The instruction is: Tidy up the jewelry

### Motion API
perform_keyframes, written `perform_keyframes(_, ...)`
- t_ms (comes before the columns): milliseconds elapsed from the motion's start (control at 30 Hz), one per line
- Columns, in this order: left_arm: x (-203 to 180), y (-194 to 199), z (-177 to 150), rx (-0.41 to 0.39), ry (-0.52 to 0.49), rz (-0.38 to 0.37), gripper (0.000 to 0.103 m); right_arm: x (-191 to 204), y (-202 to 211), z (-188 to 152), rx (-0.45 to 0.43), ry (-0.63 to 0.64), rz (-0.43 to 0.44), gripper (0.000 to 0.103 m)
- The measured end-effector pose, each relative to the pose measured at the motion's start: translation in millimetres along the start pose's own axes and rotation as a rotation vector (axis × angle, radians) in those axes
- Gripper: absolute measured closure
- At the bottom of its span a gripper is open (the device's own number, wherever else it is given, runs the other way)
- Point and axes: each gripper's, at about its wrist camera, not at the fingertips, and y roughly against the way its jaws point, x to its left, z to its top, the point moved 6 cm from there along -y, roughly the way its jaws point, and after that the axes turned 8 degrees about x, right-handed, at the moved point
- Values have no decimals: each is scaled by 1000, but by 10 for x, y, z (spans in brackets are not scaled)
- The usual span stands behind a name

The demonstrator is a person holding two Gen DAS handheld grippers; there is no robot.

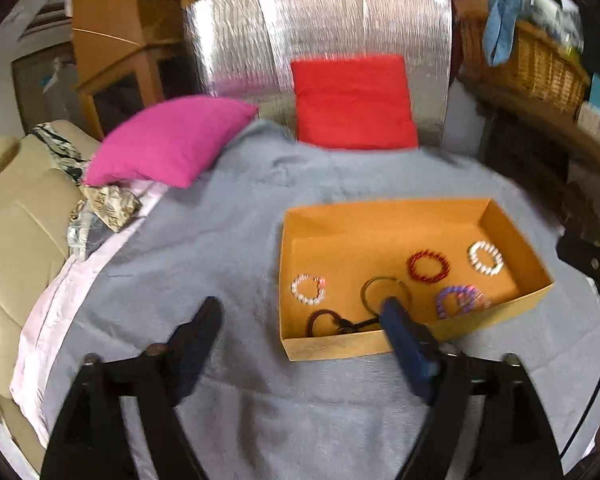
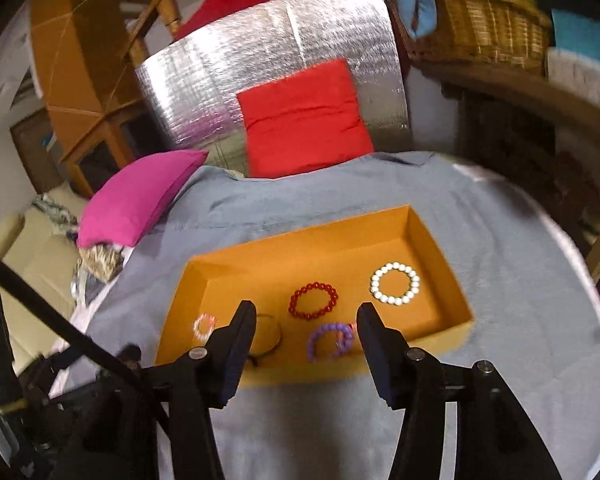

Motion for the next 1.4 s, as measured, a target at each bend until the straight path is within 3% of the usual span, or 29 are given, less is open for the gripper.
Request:
perform_keyframes(33, 15, 45, -11, -16, 5, -8, 6, 16, 177, -60, -35, 7, -19, 45)
perform_keyframes(100, 21, 97, 5, -28, -2, -25, 6, 23, 331, -151, -68, 17, -43, 32)
perform_keyframes(233, 127, 138, 26, -66, 35, 22, 6, -63, 328, -273, -78, 37, -112, 32)
perform_keyframes(367, 123, 28, 45, -52, 56, -8, 6, -155, 179, -265, -55, 12, -68, 32)
perform_keyframes(667, -59, -37, 41, -59, 0, 11, 6, -129, 11, -321, -37, 69, -101, 32)
perform_keyframes(1400, -77, -31, 41, -64, -10, 24, 6, -161, -16, -274, -49, 40, -96, 32)
